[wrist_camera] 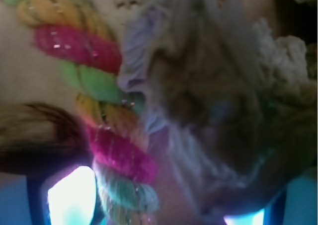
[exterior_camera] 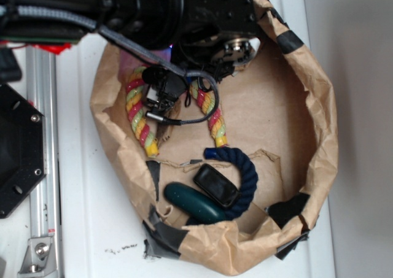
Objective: Grab the multicolored rope.
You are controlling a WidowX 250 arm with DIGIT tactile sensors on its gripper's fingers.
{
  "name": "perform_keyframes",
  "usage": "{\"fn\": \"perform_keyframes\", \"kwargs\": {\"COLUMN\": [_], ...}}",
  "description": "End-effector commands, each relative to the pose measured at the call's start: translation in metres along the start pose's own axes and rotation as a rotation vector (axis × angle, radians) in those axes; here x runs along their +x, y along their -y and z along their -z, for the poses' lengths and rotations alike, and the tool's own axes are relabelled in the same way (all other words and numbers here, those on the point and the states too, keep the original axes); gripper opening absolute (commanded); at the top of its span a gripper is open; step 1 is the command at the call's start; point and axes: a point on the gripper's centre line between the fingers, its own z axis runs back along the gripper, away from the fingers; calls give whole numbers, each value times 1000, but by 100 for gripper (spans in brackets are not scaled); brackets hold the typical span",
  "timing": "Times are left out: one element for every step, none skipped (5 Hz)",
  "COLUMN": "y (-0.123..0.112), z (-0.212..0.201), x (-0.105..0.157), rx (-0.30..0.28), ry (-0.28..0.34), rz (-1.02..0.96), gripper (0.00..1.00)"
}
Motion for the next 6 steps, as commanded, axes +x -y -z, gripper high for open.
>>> {"fn": "perform_keyframes", "kwargs": {"y": [-4, -7, -8, -8, -10, -9], "z": [-28, -26, -16, -7, -2, -3], "x": [-2, 1, 4, 5, 8, 7], "rx": [125, 113, 93, 74, 24, 35], "ry": [109, 109, 70, 27, 7, 12], "rz": [-134, -168, -158, -126, -116, -127], "gripper": [100, 100, 100, 100, 100, 73]}}
